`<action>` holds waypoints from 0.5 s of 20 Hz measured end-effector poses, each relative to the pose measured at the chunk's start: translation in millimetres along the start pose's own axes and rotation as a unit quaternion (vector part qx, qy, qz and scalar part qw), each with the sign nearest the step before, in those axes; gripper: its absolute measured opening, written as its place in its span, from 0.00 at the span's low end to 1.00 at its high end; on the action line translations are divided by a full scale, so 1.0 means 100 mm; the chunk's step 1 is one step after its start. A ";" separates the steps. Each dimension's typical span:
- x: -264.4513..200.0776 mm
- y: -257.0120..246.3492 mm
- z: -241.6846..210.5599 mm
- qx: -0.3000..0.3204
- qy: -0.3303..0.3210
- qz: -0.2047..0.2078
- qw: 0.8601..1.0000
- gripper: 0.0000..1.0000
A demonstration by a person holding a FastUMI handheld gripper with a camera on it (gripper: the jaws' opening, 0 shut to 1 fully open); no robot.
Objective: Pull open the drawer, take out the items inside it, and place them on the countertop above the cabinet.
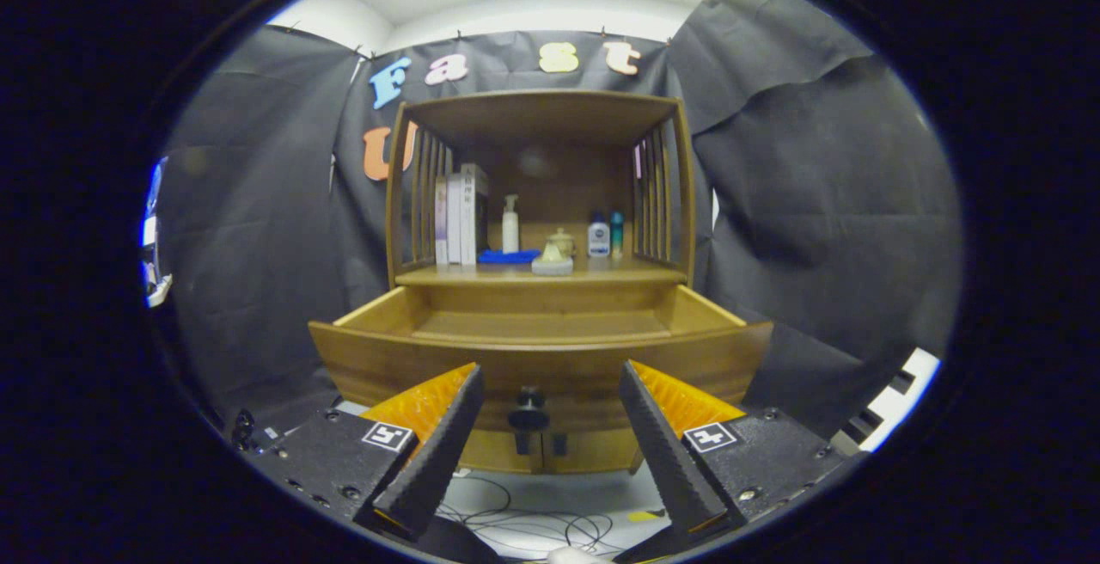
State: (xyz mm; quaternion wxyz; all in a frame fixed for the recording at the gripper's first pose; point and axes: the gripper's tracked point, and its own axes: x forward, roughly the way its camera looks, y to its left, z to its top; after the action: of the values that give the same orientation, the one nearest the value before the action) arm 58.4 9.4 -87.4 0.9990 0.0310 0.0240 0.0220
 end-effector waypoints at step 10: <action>0.71 0.11 -0.31 -0.006 0.030 -0.002 1.000 1.00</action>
State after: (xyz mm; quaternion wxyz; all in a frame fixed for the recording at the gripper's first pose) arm 127.4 25.4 -121.2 0.9980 0.0246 0.0536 0.0209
